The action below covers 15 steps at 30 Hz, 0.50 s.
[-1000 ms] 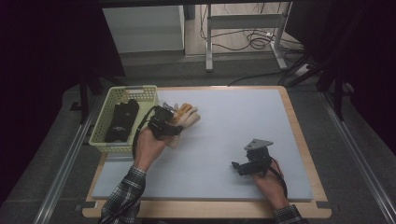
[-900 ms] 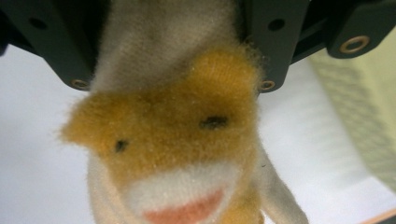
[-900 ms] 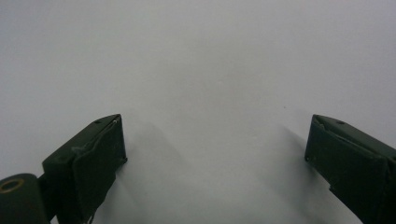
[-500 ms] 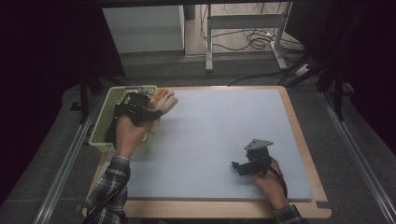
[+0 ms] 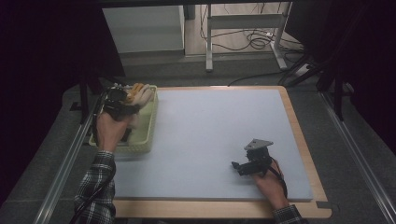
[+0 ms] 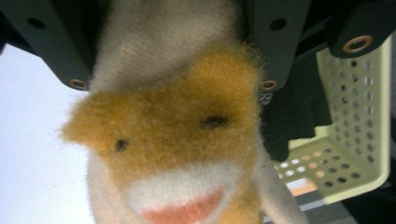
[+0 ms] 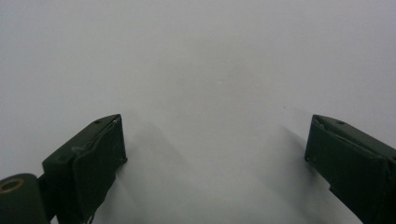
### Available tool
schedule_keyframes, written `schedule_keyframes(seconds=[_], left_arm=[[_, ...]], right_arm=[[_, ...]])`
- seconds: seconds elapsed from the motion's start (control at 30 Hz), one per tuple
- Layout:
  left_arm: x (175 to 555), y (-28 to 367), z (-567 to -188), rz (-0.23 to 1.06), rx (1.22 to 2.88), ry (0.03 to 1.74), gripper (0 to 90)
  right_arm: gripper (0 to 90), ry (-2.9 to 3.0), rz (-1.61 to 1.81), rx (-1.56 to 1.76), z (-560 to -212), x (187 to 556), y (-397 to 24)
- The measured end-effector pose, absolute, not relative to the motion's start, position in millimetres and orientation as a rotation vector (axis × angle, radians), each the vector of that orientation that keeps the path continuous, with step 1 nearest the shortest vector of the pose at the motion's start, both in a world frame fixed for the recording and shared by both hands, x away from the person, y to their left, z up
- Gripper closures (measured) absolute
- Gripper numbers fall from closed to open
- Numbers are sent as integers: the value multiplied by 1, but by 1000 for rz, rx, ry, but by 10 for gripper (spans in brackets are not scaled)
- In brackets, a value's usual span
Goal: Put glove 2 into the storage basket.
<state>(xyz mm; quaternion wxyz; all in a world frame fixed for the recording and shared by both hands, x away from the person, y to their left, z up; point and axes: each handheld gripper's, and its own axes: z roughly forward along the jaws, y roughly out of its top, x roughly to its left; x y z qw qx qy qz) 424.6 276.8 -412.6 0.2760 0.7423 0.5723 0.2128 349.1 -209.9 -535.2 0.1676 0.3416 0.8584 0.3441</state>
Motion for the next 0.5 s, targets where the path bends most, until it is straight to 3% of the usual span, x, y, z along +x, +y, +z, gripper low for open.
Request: schedule_keyframes(seconds=[0.5], left_arm=[[453, 296, -462, 505, 2018, 1643, 538]], right_arm=[[48, 2441, 981, 972, -535, 349, -210]])
